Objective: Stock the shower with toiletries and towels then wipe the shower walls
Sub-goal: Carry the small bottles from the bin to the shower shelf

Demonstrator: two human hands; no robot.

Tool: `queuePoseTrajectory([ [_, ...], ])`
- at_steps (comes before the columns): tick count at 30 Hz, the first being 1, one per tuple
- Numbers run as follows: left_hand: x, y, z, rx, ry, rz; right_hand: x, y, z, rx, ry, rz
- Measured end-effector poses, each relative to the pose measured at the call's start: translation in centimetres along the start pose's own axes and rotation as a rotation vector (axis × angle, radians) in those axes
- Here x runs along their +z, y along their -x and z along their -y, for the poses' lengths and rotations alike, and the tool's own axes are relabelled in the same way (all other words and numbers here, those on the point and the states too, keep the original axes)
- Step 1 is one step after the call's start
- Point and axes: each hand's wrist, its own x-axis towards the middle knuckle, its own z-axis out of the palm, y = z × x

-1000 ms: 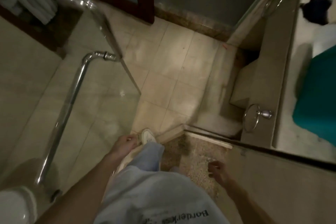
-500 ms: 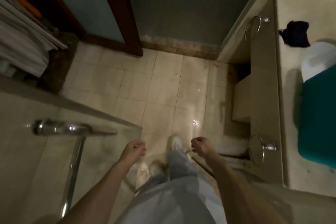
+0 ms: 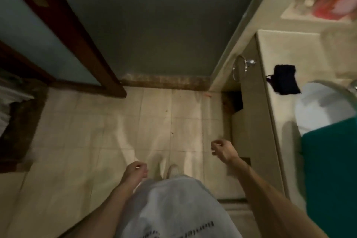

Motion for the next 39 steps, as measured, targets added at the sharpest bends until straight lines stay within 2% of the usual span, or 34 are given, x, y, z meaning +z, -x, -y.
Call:
queuePoseTrajectory([
  [3,0.4,-1.8,-8.5,0.154,-0.201,0.139,-1.9,-0.2,-1.3,0.067,-0.099,-0.046],
  [5,0.4,-4.1,-13.8,0.240,-0.317,0.167,-1.9,0.0,-3.0,0.129,-0.116,-0.075],
  [11,2.2,-8.5,-26.8,0.450,-0.413,0.208,2.0,3.5,-7.9,0.373,-0.319,-0.198],
  [16,5.4,-10.0,-30.7,0.524,-0.662,0.370,6.0,7.5,-7.8,0.482,-0.484,-0.357],
  [21,9.8,-8.8,-30.6,0.547,-0.821,0.555,8.4,10.3,-6.5,0.566,-0.700,-0.522],
  [26,13.1,-9.4,-28.7,0.490,-1.076,0.616,5.4,13.2,-6.0,0.501,-0.837,-0.858],
  [31,17.3,-7.4,-28.5,0.505,-1.177,0.646,-0.3,16.9,-6.0,0.416,-0.821,-1.193],
  [34,21.0,-2.3,-29.0,0.730,-1.246,0.770,-4.9,19.6,-6.3,0.411,-0.785,-1.454],
  [37,26.1,4.2,-30.2,0.998,-1.210,0.940,-10.1,21.8,-7.0,0.300,-0.760,-1.751],
  [39,29.6,8.6,-30.7,1.177,-1.270,0.954,-13.5,23.0,-8.1,0.253,-0.716,-1.859],
])
